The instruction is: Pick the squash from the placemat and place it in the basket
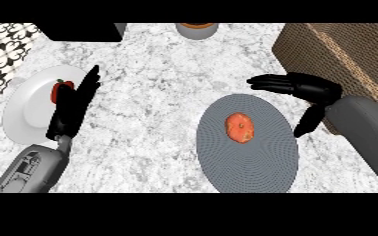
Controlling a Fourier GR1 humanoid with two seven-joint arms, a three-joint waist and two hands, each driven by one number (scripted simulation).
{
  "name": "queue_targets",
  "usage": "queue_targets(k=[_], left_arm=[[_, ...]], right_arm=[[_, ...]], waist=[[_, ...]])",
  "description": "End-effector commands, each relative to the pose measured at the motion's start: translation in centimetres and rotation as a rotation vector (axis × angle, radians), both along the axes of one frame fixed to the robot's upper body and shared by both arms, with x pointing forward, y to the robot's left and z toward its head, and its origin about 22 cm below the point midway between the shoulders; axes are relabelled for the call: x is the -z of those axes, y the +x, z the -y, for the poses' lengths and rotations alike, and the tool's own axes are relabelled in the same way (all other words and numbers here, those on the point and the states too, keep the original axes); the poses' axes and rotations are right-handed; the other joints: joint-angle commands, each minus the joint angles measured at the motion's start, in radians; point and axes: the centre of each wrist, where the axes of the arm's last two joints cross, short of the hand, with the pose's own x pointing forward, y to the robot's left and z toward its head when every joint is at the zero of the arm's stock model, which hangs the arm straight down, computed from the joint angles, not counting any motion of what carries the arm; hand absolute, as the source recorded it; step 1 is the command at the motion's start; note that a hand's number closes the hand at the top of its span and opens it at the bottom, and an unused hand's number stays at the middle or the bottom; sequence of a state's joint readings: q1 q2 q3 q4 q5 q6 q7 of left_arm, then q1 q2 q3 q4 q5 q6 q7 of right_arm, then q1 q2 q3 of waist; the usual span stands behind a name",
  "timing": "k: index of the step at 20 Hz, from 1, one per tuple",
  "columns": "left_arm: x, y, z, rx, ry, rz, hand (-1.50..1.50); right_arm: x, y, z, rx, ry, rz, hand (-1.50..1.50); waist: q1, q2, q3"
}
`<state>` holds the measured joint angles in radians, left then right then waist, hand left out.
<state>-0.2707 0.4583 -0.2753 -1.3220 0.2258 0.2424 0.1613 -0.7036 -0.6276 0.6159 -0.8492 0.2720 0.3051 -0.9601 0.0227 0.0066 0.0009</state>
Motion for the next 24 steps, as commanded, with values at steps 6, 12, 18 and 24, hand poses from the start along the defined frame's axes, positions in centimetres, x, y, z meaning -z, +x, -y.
queue_targets(k=[6, 12, 18, 24], left_arm=[[-0.9, 0.2, -1.3, -0.015, 0.01, -0.005, 0.0], [0.2, -0.6, -1.6, -0.012, 0.003, -0.012, 0.0], [-0.6, -0.1, -1.0, -0.022, 0.007, -0.001, 0.0], [0.3, -0.2, -2.0, -0.022, 0.006, -0.009, 0.0]], right_arm=[[2.8, 0.7, -1.6, -0.123, 0.058, -0.064, -1.5], [4.4, 0.4, -4.7, -0.138, 0.053, -0.083, -1.5], [6.8, -0.2, -6.7, -0.14, 0.051, -0.08, -1.5], [7.6, -0.5, -6.1, -0.145, 0.016, -0.093, -1.5]], waist=[[0.0, -0.001, 0.0], [-0.006, -0.004, -0.001], [-0.006, -0.003, 0.0], [-0.011, -0.002, -0.001]])
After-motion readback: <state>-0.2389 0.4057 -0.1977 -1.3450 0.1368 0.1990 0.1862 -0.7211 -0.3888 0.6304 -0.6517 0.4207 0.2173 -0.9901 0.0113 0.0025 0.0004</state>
